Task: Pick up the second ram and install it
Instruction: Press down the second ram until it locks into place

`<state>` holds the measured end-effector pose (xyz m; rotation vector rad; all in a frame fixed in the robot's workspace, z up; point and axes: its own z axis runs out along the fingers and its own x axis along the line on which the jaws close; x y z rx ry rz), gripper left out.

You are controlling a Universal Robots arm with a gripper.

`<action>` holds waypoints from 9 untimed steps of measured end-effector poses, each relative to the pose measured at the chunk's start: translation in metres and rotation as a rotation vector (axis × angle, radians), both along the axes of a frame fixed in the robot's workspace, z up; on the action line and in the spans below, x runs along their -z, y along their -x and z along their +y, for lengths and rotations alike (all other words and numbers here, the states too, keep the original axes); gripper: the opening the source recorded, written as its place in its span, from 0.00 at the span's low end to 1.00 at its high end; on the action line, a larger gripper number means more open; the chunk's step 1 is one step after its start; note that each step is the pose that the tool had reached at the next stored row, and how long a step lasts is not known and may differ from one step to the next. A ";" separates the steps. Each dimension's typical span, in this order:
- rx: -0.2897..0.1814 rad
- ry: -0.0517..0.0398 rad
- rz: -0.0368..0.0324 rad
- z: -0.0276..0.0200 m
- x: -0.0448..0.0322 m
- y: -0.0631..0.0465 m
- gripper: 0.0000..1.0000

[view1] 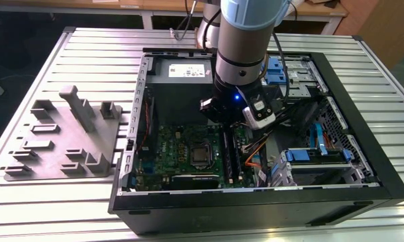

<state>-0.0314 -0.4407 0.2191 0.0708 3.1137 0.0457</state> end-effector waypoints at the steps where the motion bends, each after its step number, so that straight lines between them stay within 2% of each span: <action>1: 0.000 0.0000 0.0000 0.0000 0.0000 0.000 0.07; 9: 0.000 0.0001 0.0000 0.0000 0.0012 0.000 0.07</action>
